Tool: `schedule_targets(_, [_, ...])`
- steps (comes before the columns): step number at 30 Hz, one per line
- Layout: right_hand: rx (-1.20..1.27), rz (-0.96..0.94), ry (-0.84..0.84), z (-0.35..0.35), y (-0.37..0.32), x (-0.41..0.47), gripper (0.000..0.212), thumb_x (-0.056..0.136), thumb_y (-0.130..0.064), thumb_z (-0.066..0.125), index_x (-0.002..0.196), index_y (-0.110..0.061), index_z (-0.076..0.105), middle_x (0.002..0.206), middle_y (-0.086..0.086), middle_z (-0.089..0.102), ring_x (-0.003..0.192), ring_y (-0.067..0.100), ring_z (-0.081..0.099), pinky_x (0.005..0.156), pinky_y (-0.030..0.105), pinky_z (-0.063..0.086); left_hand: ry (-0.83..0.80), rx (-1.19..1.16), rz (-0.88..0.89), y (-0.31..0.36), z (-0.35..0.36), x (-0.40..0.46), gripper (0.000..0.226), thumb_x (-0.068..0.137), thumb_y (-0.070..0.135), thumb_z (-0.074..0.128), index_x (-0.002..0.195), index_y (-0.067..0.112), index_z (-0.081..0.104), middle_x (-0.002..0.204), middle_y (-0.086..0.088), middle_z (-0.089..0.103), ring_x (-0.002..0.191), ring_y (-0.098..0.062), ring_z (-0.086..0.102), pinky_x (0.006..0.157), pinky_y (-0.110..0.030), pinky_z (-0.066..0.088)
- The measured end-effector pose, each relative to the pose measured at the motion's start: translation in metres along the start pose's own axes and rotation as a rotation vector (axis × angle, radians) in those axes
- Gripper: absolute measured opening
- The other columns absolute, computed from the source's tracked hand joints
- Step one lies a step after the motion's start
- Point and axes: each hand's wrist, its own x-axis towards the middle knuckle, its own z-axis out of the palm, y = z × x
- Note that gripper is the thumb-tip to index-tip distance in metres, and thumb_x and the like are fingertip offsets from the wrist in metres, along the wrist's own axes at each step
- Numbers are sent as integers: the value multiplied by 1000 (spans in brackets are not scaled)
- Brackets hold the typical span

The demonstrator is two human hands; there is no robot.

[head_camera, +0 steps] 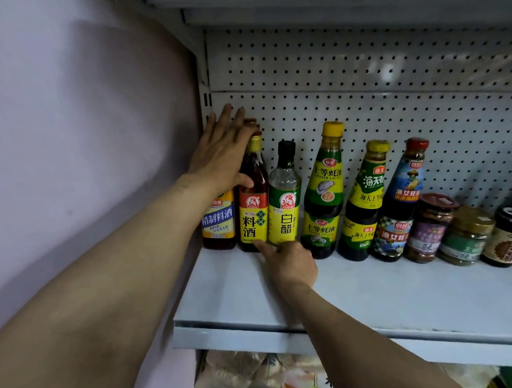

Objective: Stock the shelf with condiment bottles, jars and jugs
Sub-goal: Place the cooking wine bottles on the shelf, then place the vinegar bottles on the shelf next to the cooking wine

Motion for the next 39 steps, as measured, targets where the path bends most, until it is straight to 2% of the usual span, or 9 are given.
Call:
schedule_targets(4, [62, -127, -142, -31, 12, -6, 51, 79, -66, 67, 98, -19, 69, 97, 3, 73, 97, 29, 66, 76, 33, 51, -65, 2, -87, 8, -10, -6, 120, 66, 46, 84, 156, 28, 6, 164, -12, -9, 149, -28, -17, 118, -43, -10])
schedule_targets(7, [52, -264, -180, -64, 16, -12, 55, 79, -59, 72, 122, -26, 62, 112, 1, 72, 105, 25, 65, 83, 34, 52, -109, 55, -116, 13, -25, -13, 125, 69, 47, 82, 156, 26, -6, 162, -12, -19, 148, -27, -20, 114, -39, -13])
schedule_targets(10, [-12, -413, -182, -99, 23, -20, 58, 80, -56, 74, 128, -29, 55, 112, -1, 71, 101, 25, 66, 71, 31, 48, -99, 12, -168, 25, -36, -32, 127, 69, 44, 83, 156, 26, -9, 162, -12, -16, 149, -30, -12, 114, -38, -9])
schedule_targets(13, [-188, -479, -179, -132, 34, -26, 63, 81, -50, 74, 134, -26, 49, 123, 9, 65, 107, 32, 62, 78, 37, 52, -97, -9, -200, 48, -45, -60, 116, 70, 38, 84, 156, 30, 6, 163, -11, 1, 148, -35, 7, 118, -49, 20])
schedule_targets(17, [-355, -535, -171, -171, 49, -41, 79, 81, -48, 76, 147, -27, 37, 132, 14, 58, 115, 35, 58, 87, 42, 52, -177, -238, -305, 88, -53, -106, 84, 69, 27, 86, 140, 28, 41, 138, -12, 35, 125, -33, 43, 97, -48, 47])
schedule_targets(22, [-480, -647, -237, -202, 80, -71, 76, 83, -46, 74, 146, -23, 38, 133, 12, 58, 120, 34, 55, 87, 43, 51, -360, -413, -338, 142, -62, -172, 71, 69, 27, 87, 128, 30, 49, 132, -8, 41, 112, -28, 51, 97, -42, 48])
schedule_targets(27, [-503, -720, -334, -219, 113, -108, 75, 82, -43, 76, 146, -27, 42, 140, 9, 53, 129, 32, 47, 96, 39, 44, -490, -330, -389, 190, -76, -229, 79, 70, 31, 86, 137, 32, 43, 136, -8, 41, 119, -29, 48, 97, -34, 42])
schedule_targets(31, [-478, -768, -358, -224, 142, -140, 68, 84, -41, 74, 144, -28, 44, 135, 8, 55, 128, 31, 44, 97, 39, 43, -563, -319, -467, 221, -87, -274, 76, 72, 30, 85, 136, 32, 45, 129, -5, 41, 100, -22, 51, 77, -30, 46])
schedule_targets(39, [-458, -795, -452, -213, 191, -192, 73, 75, -44, 80, 140, -31, 49, 141, 6, 53, 132, 29, 44, 105, 38, 42, -629, -269, -527, 269, -85, -353, 78, 71, 31, 85, 137, 28, 44, 136, -8, 41, 114, -27, 49, 83, -28, 41])
